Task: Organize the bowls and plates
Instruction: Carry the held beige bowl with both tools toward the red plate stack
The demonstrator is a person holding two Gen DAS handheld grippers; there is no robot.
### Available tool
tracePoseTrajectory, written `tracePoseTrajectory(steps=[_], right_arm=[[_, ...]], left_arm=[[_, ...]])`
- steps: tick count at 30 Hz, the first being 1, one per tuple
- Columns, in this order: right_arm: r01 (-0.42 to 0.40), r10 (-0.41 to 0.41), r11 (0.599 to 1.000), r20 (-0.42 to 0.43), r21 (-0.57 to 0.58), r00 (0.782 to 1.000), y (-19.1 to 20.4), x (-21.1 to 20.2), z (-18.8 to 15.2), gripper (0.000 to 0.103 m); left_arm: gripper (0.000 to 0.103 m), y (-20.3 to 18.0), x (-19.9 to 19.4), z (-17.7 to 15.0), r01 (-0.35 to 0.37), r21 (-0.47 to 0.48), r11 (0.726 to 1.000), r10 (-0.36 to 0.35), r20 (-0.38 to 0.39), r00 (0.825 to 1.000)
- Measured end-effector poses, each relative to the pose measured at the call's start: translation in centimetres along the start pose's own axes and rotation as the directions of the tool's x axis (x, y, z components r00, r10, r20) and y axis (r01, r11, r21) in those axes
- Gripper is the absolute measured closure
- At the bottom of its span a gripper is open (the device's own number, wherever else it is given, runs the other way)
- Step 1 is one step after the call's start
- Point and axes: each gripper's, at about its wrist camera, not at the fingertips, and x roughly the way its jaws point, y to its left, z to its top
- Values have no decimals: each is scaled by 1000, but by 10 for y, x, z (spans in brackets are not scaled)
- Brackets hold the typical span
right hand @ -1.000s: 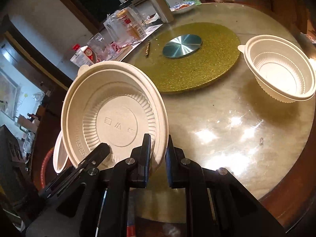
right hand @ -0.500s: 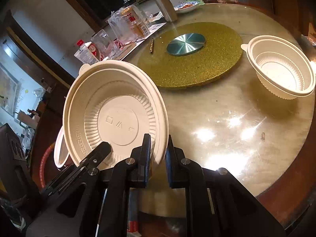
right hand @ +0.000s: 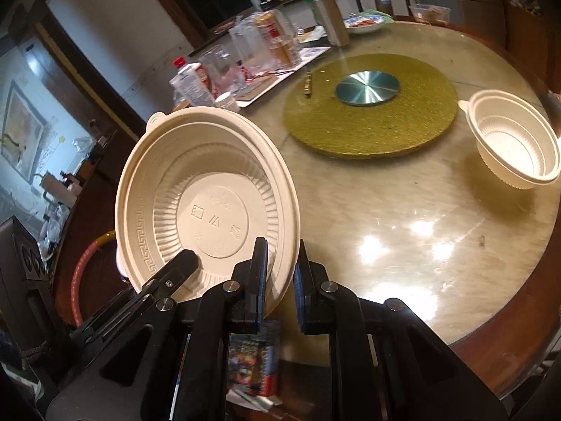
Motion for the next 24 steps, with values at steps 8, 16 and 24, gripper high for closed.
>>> tracePoseTrajectory(steps=[8, 16, 24], right_arm=[[-43, 42, 995, -10, -90, 999, 47, 1, -4, 90], [-75, 71, 983, -31, -167, 997, 94, 16, 2, 90], [-117, 102, 968, -76, -220, 992, 142, 48, 28, 90]], left_arm=[[85, 34, -29, 0, -14, -56, 998, 17, 55, 998], [85, 70, -41, 15, -51, -115, 992, 62, 91, 994], [85, 104, -44, 40, -94, -175, 980, 111, 95, 989]])
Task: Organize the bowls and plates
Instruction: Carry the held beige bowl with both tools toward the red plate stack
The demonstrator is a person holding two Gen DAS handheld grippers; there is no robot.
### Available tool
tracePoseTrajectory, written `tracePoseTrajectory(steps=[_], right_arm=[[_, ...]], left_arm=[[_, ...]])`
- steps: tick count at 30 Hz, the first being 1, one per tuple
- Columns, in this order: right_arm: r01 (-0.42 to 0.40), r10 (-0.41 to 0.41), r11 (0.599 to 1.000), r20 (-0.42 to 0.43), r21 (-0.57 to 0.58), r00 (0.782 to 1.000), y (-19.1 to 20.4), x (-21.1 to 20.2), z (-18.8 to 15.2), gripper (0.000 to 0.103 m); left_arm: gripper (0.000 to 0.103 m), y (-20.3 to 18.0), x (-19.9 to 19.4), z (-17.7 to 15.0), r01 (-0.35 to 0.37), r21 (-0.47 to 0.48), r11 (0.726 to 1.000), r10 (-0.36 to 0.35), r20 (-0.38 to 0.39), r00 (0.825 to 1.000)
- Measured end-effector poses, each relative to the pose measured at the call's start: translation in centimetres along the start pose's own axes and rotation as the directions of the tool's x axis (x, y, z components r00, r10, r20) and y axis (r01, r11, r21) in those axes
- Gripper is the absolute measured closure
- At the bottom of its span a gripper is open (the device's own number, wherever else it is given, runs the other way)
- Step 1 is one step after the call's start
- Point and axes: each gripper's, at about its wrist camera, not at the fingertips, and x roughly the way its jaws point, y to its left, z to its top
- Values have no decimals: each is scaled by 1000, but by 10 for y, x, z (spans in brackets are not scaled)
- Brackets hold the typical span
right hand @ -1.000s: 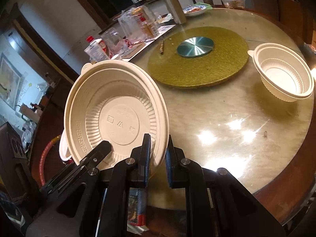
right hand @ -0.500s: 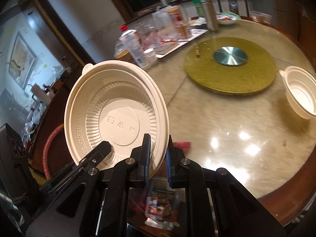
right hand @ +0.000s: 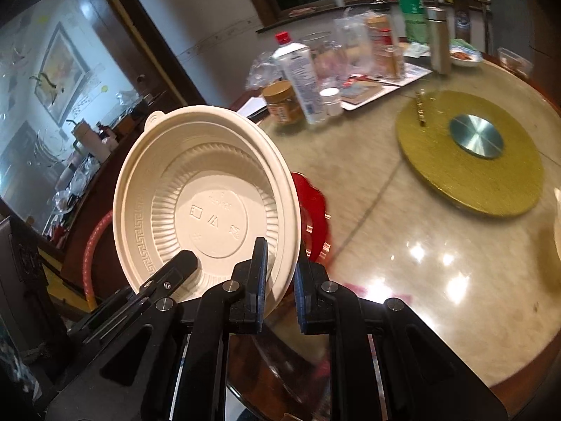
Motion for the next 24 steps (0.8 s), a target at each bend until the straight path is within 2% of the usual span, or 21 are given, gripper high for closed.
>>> tracePoseTrajectory(steps=[10, 24], right_arm=[[-18, 16, 999, -82, -28, 997, 17, 47, 17, 90], [-11, 7, 1000, -139, -26, 990, 17, 77, 18, 90]], left_arm=[[85, 37, 27, 14, -37, -86, 996, 32, -61, 998], [84, 47, 47, 12, -64, -105, 992, 53, -109, 993]])
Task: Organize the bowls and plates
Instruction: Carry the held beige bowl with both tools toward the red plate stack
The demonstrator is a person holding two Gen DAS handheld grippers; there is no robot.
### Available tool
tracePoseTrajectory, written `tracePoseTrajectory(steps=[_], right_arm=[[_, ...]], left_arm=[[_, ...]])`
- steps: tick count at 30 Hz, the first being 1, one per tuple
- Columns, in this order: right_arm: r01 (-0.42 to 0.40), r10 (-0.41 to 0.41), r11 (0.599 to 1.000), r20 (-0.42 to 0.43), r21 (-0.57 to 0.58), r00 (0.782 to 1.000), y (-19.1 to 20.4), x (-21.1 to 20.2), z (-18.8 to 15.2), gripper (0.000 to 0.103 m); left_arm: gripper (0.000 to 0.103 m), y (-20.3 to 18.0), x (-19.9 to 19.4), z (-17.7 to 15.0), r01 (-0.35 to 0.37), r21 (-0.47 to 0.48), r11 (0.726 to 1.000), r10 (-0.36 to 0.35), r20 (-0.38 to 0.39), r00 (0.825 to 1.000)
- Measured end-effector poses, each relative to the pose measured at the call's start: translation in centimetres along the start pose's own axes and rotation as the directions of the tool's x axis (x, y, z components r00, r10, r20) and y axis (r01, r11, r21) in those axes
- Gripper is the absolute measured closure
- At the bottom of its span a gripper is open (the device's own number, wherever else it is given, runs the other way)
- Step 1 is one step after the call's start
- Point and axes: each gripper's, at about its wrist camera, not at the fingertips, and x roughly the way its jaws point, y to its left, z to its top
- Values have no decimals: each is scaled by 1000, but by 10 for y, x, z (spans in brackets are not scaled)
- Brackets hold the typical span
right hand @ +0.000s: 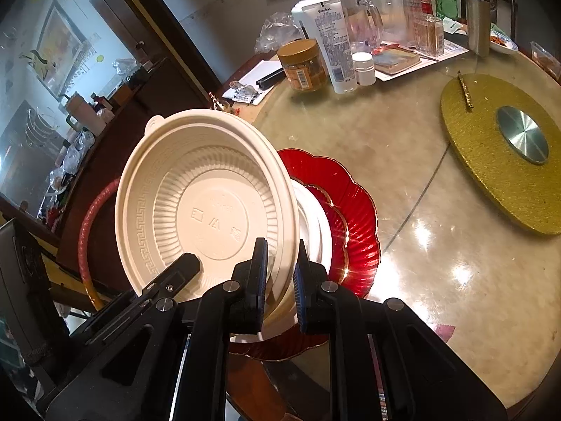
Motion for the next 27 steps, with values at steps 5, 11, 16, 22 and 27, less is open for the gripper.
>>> tracePoseTrajectory(steps=[5, 11, 16, 22, 27], right_arm=[[5, -5, 1000, -5, -4, 1000, 1, 2, 0, 90], [17, -18, 1000, -11, -13, 1000, 3, 6, 0, 90], [19, -19, 1000, -14, -19, 1000, 6, 6, 0, 90], [21, -21, 1000, -12, -21, 1000, 7, 4, 1, 90], [1, -1, 1000, -36, -10, 999, 3, 3, 4, 90]], left_arm=[[84, 2, 2, 0, -6, 0, 1000, 6, 0, 1000], [84, 2, 3, -1, -14, 1, 1000, 14, -1, 1000], [84, 2, 2, -1, -14, 0, 1000, 14, 0, 1000], [84, 2, 1, -1, -11, 3, 1000, 11, -2, 1000], [84, 4, 2, 1, 7, -3, 1000, -7, -25, 1000]])
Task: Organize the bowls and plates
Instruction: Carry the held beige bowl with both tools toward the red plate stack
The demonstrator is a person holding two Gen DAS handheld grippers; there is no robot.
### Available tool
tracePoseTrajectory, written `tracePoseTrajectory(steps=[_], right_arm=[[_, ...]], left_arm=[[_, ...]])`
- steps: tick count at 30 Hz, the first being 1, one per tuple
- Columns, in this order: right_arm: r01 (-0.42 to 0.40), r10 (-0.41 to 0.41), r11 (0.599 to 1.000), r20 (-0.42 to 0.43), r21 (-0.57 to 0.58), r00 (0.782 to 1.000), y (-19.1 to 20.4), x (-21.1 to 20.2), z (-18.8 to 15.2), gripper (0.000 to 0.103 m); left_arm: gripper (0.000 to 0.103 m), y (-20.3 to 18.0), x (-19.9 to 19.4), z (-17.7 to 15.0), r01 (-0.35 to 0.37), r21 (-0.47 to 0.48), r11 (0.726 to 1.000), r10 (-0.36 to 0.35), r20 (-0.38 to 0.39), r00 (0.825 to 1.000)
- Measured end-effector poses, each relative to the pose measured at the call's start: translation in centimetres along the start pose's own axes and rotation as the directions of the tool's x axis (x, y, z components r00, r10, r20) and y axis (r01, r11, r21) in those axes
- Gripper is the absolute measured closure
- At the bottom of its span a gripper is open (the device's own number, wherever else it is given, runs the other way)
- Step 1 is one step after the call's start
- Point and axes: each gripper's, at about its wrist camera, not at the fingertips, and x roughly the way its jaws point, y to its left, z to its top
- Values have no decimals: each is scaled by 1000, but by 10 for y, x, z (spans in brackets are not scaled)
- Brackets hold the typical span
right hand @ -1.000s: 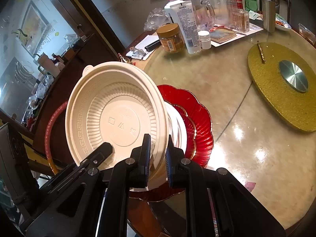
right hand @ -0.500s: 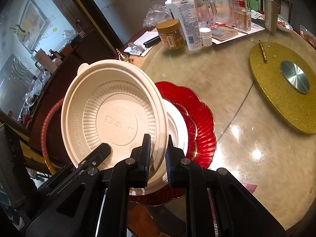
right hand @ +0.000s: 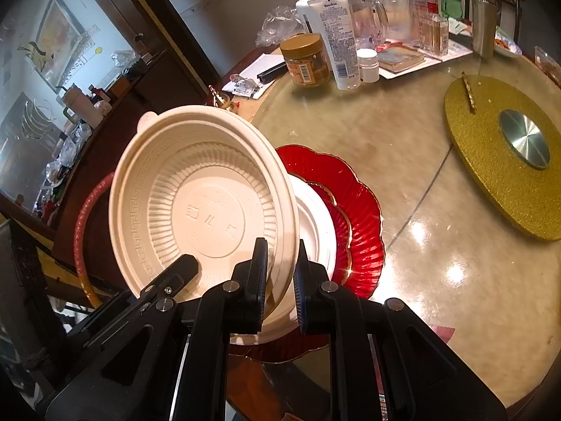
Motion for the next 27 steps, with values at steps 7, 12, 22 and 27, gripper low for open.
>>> tracePoseTrajectory(steps=[7, 12, 22, 27], right_arm=[[-12, 12, 1000, -31, 8, 999, -6, 2, 3, 90], [-14, 15, 1000, -31, 12, 999, -10, 2, 5, 90], [-13, 13, 1000, -39, 8, 999, -13, 5, 4, 90], [-7, 7, 1000, -40, 3, 999, -10, 7, 3, 90]], left_arm=[[83, -1, 4, 1, -8, 14, 1000, 9, -27, 1000], [84, -2, 8, 0, -26, 25, 999, 26, -36, 999], [83, -6, 8, -1, -60, 55, 997, 61, -20, 998], [83, -5, 9, -1, -63, 56, 996, 64, -23, 998]])
